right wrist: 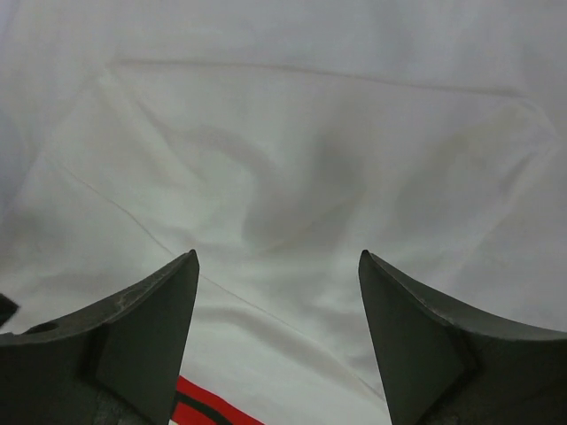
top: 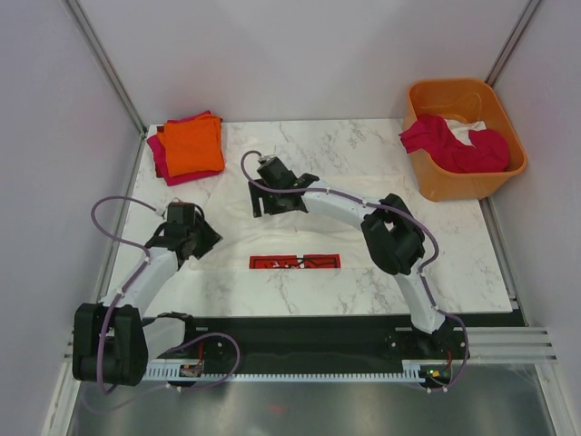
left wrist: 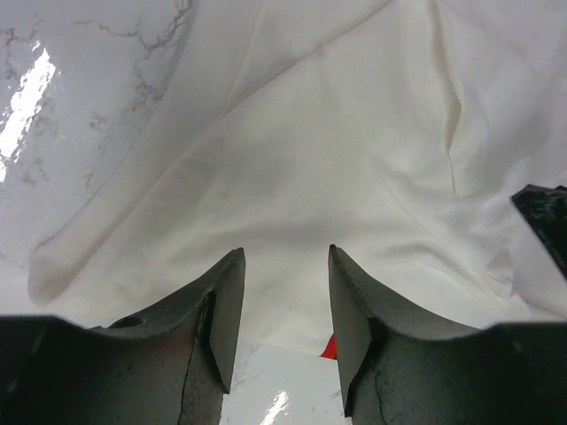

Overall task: Fold and stack the t-shirts
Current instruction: Fold the tshirt

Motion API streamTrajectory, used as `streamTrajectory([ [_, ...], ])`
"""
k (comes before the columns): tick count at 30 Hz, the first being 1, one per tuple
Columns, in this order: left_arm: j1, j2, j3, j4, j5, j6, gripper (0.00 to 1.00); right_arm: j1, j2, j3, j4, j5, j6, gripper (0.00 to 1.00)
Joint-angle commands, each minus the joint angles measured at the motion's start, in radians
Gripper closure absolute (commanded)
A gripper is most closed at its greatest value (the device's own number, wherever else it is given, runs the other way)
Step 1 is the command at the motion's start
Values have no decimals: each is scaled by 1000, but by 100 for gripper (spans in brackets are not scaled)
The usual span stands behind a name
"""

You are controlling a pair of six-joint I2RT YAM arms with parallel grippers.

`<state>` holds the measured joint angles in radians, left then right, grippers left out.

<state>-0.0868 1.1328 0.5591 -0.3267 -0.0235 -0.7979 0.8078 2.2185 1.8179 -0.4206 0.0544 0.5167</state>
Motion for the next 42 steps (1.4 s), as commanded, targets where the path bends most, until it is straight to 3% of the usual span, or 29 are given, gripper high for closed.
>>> streamTrajectory([
  [1,-4,-19,94,2,19,60,50,-4,-127,-101,28,85,-10,19],
  [6,-5,-51,157,-107,-7,36,47,-50,-499,-473,62,205,-60,15],
  [8,-7,-108,104,-110,-3,16,43,-163,-673,-659,52,220,-32,15],
  [9,-7,-117,66,-106,-4,-4,41,-282,-719,-714,52,196,-21,16],
  [11,-8,-111,38,-89,-4,-1,39,-401,-816,-814,51,97,-24,19],
  [14,-7,-35,27,-35,-3,22,39,-524,-859,-978,66,3,-24,19],
  [18,-7,80,44,14,7,16,39,-568,-842,-1057,118,-148,75,18],
  [26,-7,199,6,35,-3,-29,39,-596,-936,-1215,124,-87,160,15],
  [36,-2,76,-142,-21,17,-184,37,-863,-974,-1388,122,-209,148,10],
  [42,-2,-115,-215,-159,34,-204,37,-881,-1124,-1387,-64,-215,189,8],
])
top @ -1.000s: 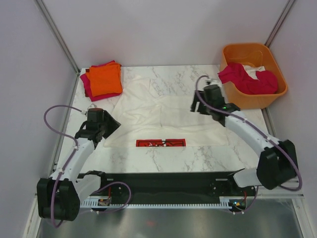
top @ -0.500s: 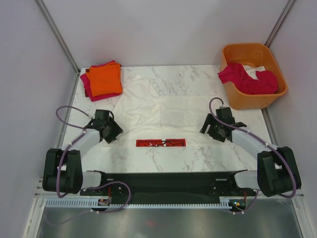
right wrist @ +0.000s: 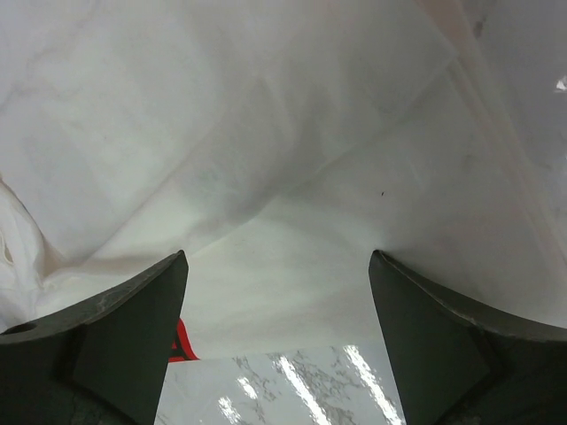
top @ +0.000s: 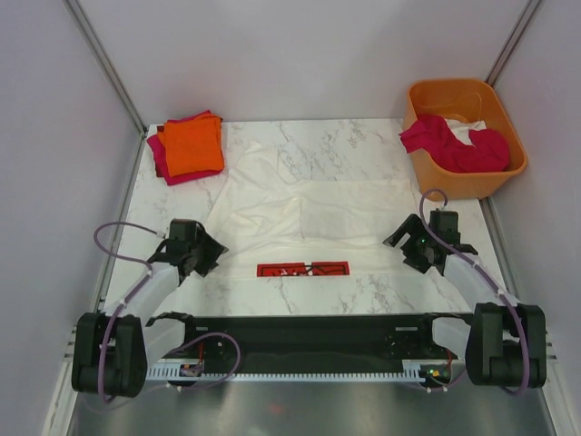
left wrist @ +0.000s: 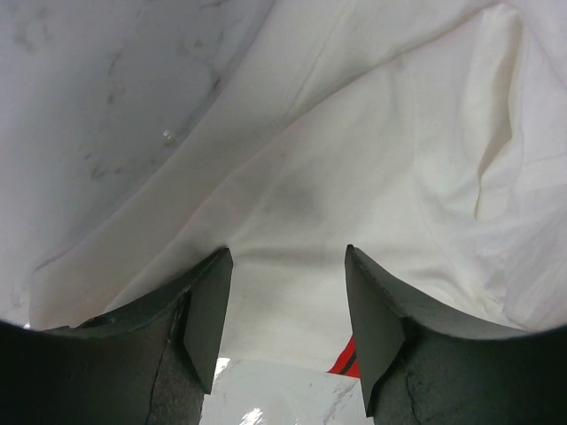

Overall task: Fold and stack the t-shirts
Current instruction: Fold the tshirt

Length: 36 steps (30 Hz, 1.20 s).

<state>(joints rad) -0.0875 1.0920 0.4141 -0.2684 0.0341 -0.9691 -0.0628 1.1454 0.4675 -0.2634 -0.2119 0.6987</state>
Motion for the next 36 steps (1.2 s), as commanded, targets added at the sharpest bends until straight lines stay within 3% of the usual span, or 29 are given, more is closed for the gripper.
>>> streamTrajectory([
  [1,-1,-107,-75,-244,-25,-34,37,-11,-109,-32,-252,57,10,6],
  [7,-29,-343,-38,-356,73,-30,38,-11,-239,74,-396,48,-24,2],
  [12,-29,-235,230,-339,34,91,34,-11,-227,227,-370,39,-80,2],
  [13,-29,-201,279,-318,30,125,27,-11,-213,268,-359,29,-91,2],
  [16,-31,30,480,-155,64,310,14,-8,-165,316,-297,6,-103,2],
  [19,-32,357,772,-86,67,445,12,6,-92,342,-229,-41,-99,2],
  [20,-31,438,945,-80,52,473,12,12,-76,345,-215,-64,-100,2],
  [21,-29,623,1041,-81,37,496,13,26,-66,346,-191,-78,-102,2],
  [22,-29,705,1133,-81,42,539,12,32,-58,341,-177,-87,-100,2],
  [23,-23,808,1337,-89,64,552,12,43,-61,333,-163,-92,-100,2],
  [25,-20,1085,1561,-161,138,563,12,49,-76,319,-148,-95,-103,2],
  [26,-12,1171,1794,-193,154,563,11,49,-79,318,-148,-96,-107,2],
  [29,12,1443,2114,-233,268,527,9,52,-104,323,-172,-103,-120,2],
  [30,18,1489,2150,-230,260,517,6,54,-116,330,-190,-107,-128,2],
  [36,57,1599,2103,-118,366,406,6,54,-150,344,-232,-78,-146,2],
])
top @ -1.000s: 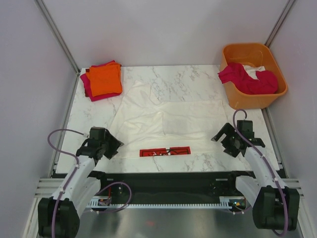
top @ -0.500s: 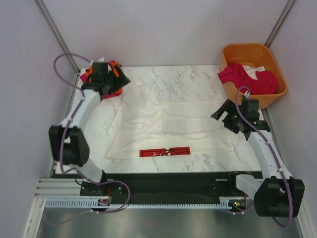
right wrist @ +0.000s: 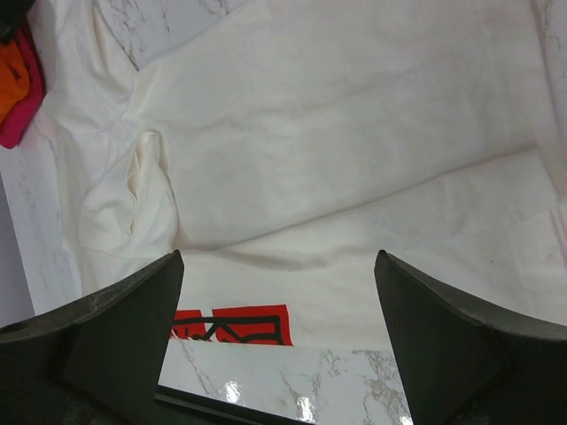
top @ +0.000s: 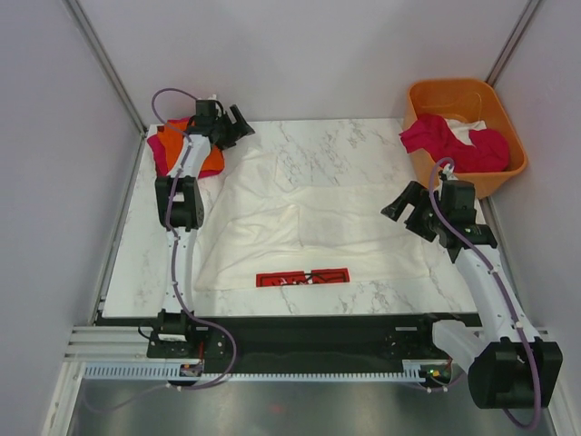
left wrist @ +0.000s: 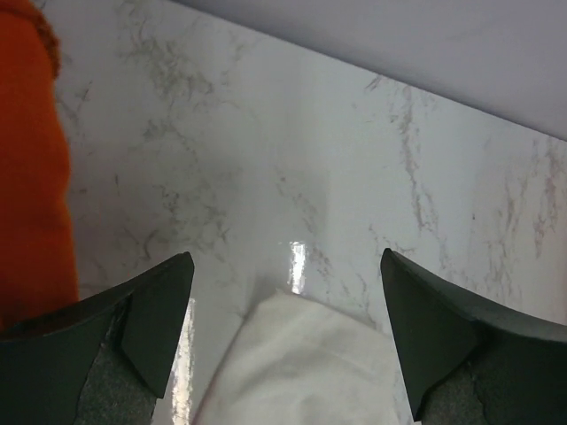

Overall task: Fold and stack the t-shirts
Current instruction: Fold the tshirt

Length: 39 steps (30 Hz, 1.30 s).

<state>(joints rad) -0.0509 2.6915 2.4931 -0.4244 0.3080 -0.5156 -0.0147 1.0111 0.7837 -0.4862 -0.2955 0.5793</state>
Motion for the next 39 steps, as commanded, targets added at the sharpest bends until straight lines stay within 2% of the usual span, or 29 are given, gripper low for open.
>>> streamTrajectory([
  [1,20,1,4,39,98,-53,6,5,-13,32,-14,7,-32,2],
  [9,19,-30,-117,33,172,-132,12,7,49,46,-22,21,-48,2],
  [22,-21,-156,-364,-7,80,-61,23,5,64,45,-15,19,-55,2],
  [25,-26,-139,-349,-11,77,-46,34,7,75,46,-14,15,-55,2],
  [27,-26,-128,-321,-20,72,-50,44,7,80,49,-14,13,-55,2],
  [28,-26,-122,-312,-28,69,-52,53,7,80,49,-12,15,-56,2],
  [31,-27,-117,-295,-30,62,-52,65,7,84,49,-14,21,-59,2],
  [32,-26,-111,-289,-28,60,-46,80,7,87,49,-12,21,-61,2],
  [34,-27,-104,-281,-30,62,-46,97,7,93,48,-11,22,-64,2],
  [39,-33,-104,-269,-27,48,-32,98,7,101,49,-8,29,-70,2],
])
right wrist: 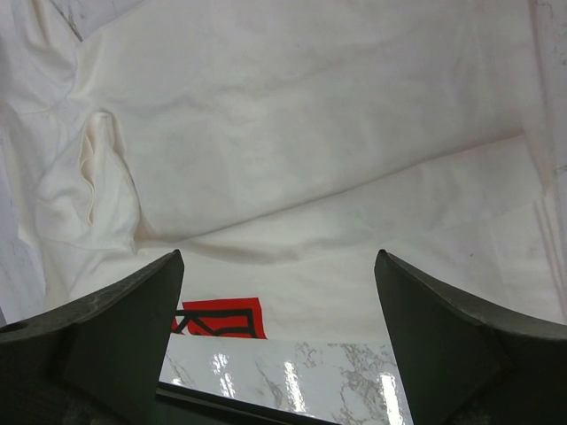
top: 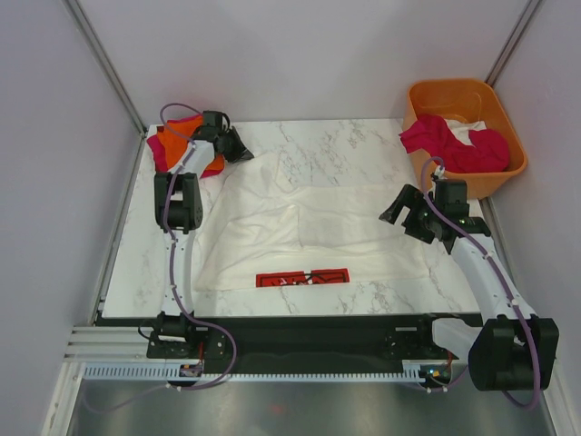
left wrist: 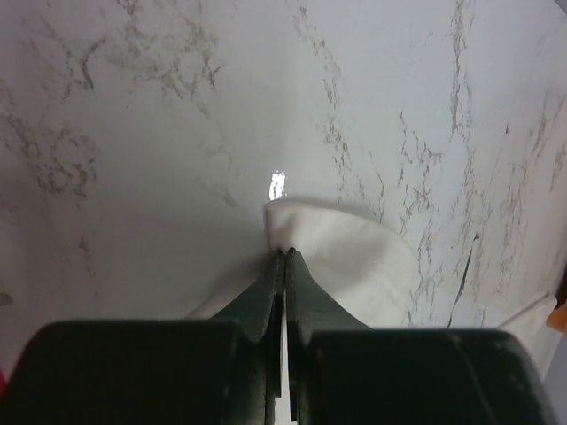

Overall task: Fold and stack the t-shirts
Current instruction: Fold the tshirt

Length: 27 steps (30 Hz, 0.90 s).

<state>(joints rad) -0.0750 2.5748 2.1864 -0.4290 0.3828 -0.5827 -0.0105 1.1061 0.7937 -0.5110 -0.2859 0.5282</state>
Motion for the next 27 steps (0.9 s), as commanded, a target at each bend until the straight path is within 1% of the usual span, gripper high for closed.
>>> streamTrajectory([
  [1,-9,7,38,-24,-30,41,98,3,8,39,17,21,-20,2],
  [7,-11,-88,41,-22,-39,58,98,4,31,56,35,40,-22,2],
  [11,-11,-156,18,-24,-21,72,98,3,127,111,46,80,-14,3],
  [15,-11,-228,-59,-24,-16,73,98,105,259,249,37,279,-43,6],
  [16,-11,-251,-74,-24,-12,73,98,115,335,318,31,353,-45,7],
  [17,-11,-263,-101,-22,-10,73,98,124,378,356,29,381,-48,8],
  [18,-11,-277,-117,-22,-4,73,98,147,458,393,23,405,-50,11],
  [19,-11,-286,-129,-22,-1,73,98,161,497,471,23,448,-54,13],
  [20,-11,-310,-157,-22,1,72,98,176,533,510,23,486,-57,14],
  [21,-11,-321,-171,-22,4,72,98,214,610,553,5,525,-66,17],
  [22,-11,-333,-183,-22,4,73,98,233,650,650,-15,645,-91,18],
  [23,-11,-355,-207,-22,1,73,98,251,691,697,-35,698,-103,18],
  [24,-11,-366,-218,-22,-7,72,98,273,771,738,-72,749,-114,18],
  [25,-11,-376,-227,-21,-9,66,98,279,809,815,-96,801,-112,18],
  [27,-9,-401,-258,-17,-10,58,98,276,888,860,-129,902,-91,18],
])
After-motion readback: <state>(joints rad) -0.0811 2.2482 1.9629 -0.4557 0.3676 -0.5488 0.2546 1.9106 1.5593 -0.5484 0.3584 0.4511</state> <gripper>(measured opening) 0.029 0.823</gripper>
